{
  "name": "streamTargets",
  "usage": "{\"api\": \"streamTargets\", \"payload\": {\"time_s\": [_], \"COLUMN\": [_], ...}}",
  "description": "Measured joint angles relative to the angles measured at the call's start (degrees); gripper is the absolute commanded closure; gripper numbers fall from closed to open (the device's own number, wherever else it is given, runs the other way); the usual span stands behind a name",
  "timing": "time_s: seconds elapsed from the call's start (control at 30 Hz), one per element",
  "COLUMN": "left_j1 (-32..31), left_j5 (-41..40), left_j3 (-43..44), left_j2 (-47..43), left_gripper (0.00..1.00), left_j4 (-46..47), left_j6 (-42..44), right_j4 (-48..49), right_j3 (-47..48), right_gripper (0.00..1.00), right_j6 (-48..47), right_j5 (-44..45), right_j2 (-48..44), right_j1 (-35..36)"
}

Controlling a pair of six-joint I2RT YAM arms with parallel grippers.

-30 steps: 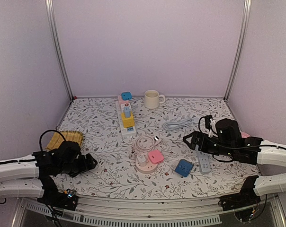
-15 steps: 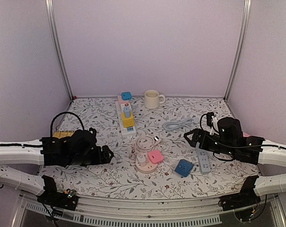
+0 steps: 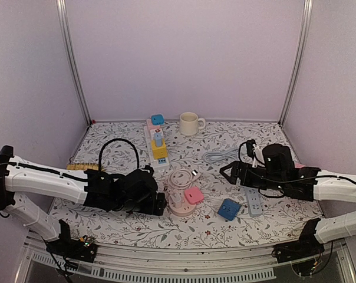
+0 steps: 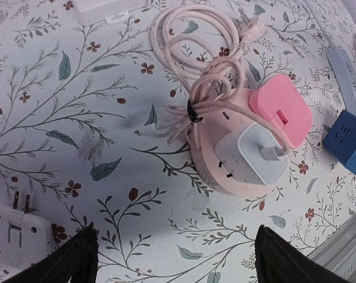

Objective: Pull the plug off the socket

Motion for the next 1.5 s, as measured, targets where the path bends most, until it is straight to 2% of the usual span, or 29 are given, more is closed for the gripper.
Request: {"api": "streamTargets", "payload": {"time_s": [0.3,0.47,0.87,1.17,1.5], "left_j1": [-0.5,-0.52,-0.52,-0.52,-0.52], "left_j5": [1.38,1.38,1.2,1.42,1.84], "left_j3": [0.55,0.35,-1.22,-1.22,-1.92], "left_j2": [2.82,2.67,1.44,0.31,0.31], "left_gripper": [0.07,0.07,0.07,0.08,0.08], "left_j4": [2.49,3.04,3.48,5.53,6.54], "left_j6": [0.79,0.79,0.74,0.81,0.79], "right_j4": [5.51,7.82,11.96,18.01,22.36], "right_j3": [11.17,13.53,15.69,13.81,12.96], "right_gripper": [0.0,0.01,0.1,0.26,0.57], "right_j6": [-3.65,-4.24,-3.54,0.92,5.75], "right_j5": [-10.73,-13.73,-23.71,-28.92,-32.13], "right_j2": [21.88,30.71,41.33,42.93,44.44], "right_j1": [0.9,1.11,1.11,1.11,1.11]}}
